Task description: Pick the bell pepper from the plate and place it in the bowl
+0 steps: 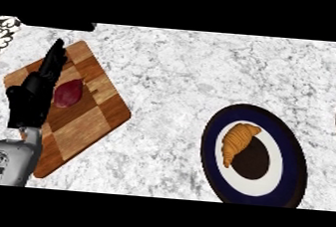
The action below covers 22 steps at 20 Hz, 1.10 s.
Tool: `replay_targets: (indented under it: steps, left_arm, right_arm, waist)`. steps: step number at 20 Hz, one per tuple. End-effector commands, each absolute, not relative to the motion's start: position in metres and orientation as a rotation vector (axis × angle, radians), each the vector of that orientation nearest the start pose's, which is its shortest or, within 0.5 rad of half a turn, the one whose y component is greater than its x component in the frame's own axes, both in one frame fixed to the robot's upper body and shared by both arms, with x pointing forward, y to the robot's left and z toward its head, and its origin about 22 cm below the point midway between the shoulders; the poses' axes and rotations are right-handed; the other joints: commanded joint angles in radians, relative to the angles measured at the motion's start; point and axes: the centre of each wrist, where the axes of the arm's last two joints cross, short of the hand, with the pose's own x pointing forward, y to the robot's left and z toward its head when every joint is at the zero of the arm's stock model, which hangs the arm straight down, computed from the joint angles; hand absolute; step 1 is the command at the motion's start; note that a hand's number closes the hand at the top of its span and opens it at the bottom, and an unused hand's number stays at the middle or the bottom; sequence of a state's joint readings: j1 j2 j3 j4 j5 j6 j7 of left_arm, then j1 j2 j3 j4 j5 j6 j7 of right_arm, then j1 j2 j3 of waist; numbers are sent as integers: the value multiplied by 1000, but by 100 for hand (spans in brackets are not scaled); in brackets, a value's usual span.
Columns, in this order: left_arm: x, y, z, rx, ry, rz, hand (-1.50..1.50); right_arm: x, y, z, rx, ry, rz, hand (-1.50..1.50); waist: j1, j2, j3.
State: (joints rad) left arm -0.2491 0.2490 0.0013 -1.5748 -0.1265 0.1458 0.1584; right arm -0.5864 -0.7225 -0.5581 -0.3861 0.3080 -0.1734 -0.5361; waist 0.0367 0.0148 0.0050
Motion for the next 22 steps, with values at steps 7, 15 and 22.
replay_targets:
  steps: [7,15,22]
  left_arm:
    - [292,274,89,391,-1655,-194,0]
    - [287,265,83,405,-1653,-175,0]
    - [294,265,74,393,-1645,-161,0]
  right_arm:
    - [256,-560,60,-888,-1609,-153,-150]
    - [169,-616,79,-707,-1692,-174,-150]
    - [119,-616,42,-630,-1739,-132,-150]
  waist:
    - [-18,-8,-2]
    - [-38,-13,-2]
    - [-43,-12,-2]
